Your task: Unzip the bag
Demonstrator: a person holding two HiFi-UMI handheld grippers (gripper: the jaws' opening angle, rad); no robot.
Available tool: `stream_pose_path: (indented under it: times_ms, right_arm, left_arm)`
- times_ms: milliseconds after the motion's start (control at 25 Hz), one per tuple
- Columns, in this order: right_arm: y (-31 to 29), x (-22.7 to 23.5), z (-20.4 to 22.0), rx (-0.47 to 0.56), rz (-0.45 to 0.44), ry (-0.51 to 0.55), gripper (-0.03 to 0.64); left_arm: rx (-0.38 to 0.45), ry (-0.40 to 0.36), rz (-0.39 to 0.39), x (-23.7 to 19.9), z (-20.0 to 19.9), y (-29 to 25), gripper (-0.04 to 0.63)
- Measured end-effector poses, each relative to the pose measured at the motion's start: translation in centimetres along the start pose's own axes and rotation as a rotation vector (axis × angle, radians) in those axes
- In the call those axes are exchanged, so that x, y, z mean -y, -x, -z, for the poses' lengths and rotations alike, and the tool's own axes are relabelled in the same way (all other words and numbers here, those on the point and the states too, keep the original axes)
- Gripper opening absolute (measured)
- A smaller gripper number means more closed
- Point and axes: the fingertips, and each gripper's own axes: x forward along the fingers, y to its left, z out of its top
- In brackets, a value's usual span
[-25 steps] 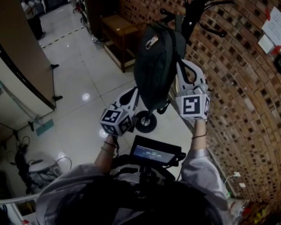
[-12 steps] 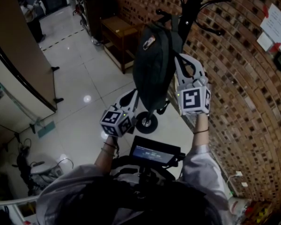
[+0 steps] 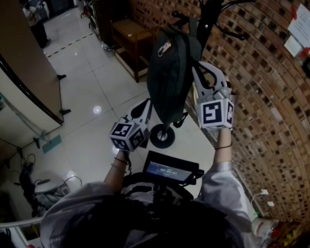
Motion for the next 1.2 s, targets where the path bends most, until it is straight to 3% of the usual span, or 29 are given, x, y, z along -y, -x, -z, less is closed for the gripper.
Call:
stream_pose_path:
  times_ms: [160,360,560,840,1200]
  right_arm:
    - [0.0,-0.3,0.1,-0.003,-0.004,0.042,0.054]
    - [-0.9,0.5,0.1,-0.012,0.053,-0.007,0.032]
    - [-1.8,0.0,0.2,-0.026,0.021,0.062,0.072]
    - [-1.2,-0.6,0.0,-0.037,-0.001,0.139,0.027]
    - [-0.6,-1.7,0.0,-0.056,-0.049,0.169,0.017]
  left_arm:
    - [0.009,0.01,0.01,0.0,0.2,-0.5,0.009]
    - [-0.014,0.001,0.008,0.3,-0.1,-0.7,0.009]
    - [-0.019,0.007,0.006,0.1,0.2,-0.8,0.009]
    - [0.005,0.029,-0.01,-1.5,0.3,-0.7,0.009]
    - [-0.037,0.036,-0.018,-1.1,0.1,-0.6,0.009]
